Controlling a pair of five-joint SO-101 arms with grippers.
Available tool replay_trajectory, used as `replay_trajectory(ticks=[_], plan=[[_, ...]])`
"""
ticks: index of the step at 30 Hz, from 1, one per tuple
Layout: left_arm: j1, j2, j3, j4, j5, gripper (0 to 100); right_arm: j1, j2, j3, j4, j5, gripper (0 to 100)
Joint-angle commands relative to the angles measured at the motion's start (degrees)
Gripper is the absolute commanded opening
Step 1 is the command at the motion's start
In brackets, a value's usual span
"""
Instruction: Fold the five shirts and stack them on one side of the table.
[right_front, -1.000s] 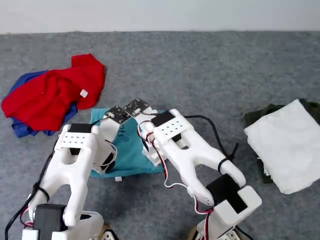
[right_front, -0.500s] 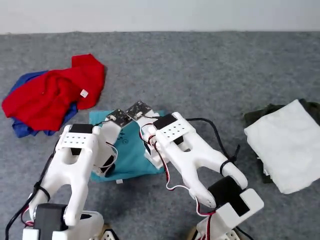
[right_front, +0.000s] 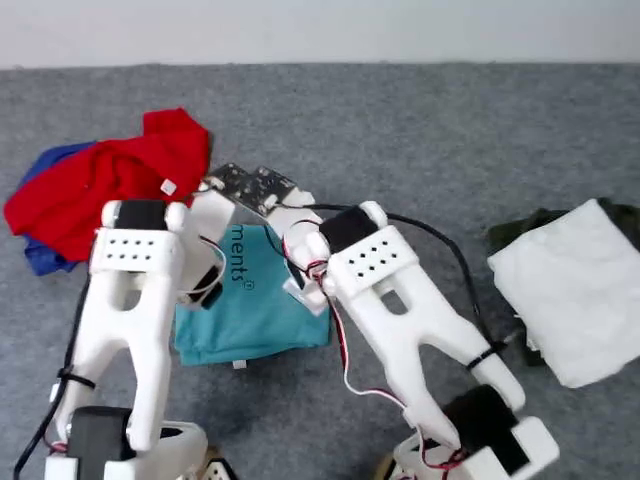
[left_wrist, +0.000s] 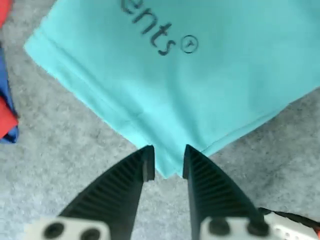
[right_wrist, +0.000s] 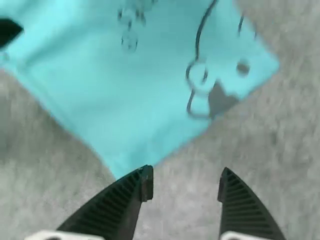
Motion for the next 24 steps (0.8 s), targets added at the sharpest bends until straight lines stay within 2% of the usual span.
replay_trajectory(ticks=[1, 5, 8, 16, 24], plan=[[0.6, -1.0, -4.4, 0.2, -0.1, 11, 0.1, 5.1, -0.2, -6.4, -3.6, 22.5], [-1.1, -1.1, -4.5, 0.4, 1.1, 11, 0.0, 13.0, -0.2, -13.9, -7.6, 25.8], [-5.0, -0.7, -5.6, -1.1, 3.7, 11, 0.0, 18.2, -0.2, -17.4, -8.2, 26.5], [-17.0, -0.9, -5.8, -4.5, 6.8, 11, 0.0, 25.6, -0.3, -18.1, -8.2, 26.4], [-18.0, -1.0, -5.7, -4.3, 6.8, 11, 0.0, 26.8, -3.4, -17.8, -8.2, 26.3]])
